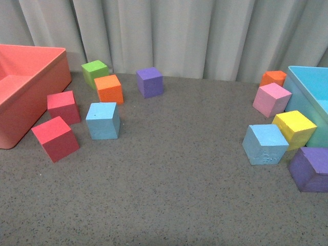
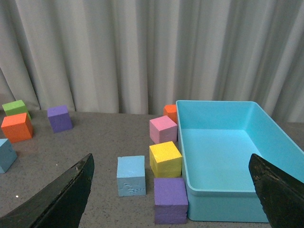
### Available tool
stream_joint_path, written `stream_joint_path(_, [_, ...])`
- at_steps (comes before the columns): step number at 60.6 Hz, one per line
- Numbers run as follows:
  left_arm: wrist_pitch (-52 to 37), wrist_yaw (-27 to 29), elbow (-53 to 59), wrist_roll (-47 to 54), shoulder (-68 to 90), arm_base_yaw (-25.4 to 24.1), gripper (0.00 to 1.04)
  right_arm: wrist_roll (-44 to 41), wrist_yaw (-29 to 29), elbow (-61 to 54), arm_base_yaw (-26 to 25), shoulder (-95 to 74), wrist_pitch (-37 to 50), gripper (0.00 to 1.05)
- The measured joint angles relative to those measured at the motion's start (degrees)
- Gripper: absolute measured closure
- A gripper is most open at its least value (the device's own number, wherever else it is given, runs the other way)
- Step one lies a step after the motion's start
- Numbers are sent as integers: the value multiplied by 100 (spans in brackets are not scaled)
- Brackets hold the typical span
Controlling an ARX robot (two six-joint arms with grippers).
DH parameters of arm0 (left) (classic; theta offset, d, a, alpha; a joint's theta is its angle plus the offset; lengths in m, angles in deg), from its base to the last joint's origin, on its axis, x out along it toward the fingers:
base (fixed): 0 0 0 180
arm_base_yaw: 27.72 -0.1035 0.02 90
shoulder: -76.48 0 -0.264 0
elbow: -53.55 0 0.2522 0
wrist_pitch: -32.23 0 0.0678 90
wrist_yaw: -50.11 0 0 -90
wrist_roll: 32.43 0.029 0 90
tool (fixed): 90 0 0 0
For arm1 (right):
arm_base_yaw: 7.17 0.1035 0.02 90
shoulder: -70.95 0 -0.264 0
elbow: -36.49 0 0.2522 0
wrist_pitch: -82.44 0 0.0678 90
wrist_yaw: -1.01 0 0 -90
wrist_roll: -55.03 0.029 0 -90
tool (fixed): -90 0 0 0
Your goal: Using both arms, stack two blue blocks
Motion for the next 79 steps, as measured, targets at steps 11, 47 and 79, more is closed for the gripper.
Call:
stream_joint_path(11, [0,0,0,0,0,0,7,0,0,0,0,0,0,10])
stream_joint_path(47, [0,0,0,0,0,0,7,0,0,0,0,0,0,10])
stream_joint_path(79, [0,0,0,0,0,0,7,0,0,0,0,0,0,10])
